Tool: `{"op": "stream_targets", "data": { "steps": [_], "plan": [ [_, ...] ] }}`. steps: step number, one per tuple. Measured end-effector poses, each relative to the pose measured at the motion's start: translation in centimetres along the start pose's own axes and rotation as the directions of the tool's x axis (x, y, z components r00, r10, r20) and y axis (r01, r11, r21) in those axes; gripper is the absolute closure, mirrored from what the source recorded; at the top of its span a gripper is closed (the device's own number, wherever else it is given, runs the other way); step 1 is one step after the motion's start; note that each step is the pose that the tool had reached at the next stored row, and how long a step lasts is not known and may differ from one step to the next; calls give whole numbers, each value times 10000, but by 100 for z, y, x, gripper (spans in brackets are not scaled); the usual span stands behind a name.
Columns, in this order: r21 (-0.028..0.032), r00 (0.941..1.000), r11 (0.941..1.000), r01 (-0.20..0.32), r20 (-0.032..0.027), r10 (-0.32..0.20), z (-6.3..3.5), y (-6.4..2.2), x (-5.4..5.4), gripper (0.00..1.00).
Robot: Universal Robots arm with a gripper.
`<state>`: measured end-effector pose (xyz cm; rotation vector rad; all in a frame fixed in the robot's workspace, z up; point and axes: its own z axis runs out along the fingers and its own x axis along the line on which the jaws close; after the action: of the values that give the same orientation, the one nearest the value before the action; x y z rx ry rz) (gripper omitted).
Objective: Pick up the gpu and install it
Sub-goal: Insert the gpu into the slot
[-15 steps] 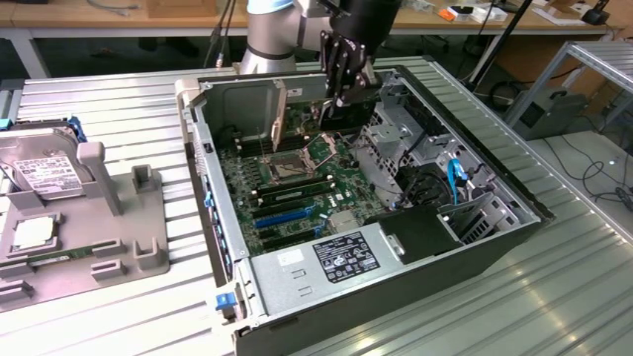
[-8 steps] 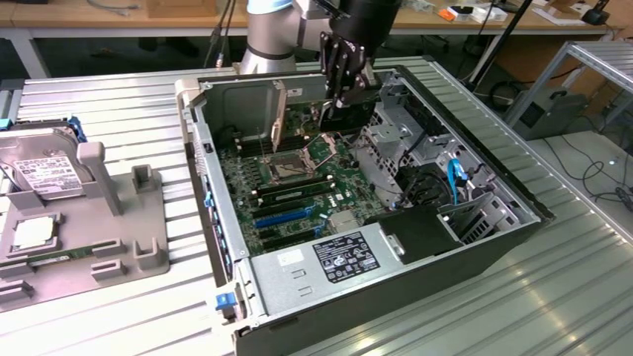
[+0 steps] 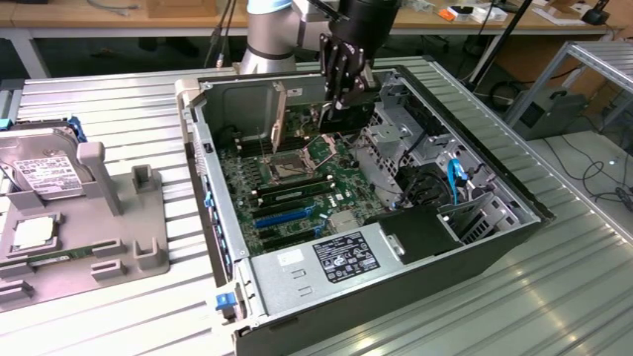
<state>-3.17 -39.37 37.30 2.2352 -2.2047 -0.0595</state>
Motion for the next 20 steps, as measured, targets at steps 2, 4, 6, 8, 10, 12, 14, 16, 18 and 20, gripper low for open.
{"op": "stream_targets", "data": {
  "steps": [2,4,6,8,10,12,14,16,18,20],
  "plan": [
    [0,10000,10000,0,0,0,7,0,0,73],
    [0,10000,10000,0,0,0,13,0,0,73],
    [0,10000,10000,0,0,0,17,0,0,73],
    [0,10000,10000,0,0,0,21,0,1,73],
    [0,10000,10000,0,0,0,29,-1,1,73],
    [0,10000,10000,0,0,0,36,-1,1,73],
    [0,10000,10000,0,0,0,41,-1,1,73],
    [0,10000,10000,0,0,0,44,-1,1,73],
    [0,10000,10000,0,0,0,49,-1,1,73],
    [0,10000,10000,0,0,0,54,-2,1,73]
  ]
}}
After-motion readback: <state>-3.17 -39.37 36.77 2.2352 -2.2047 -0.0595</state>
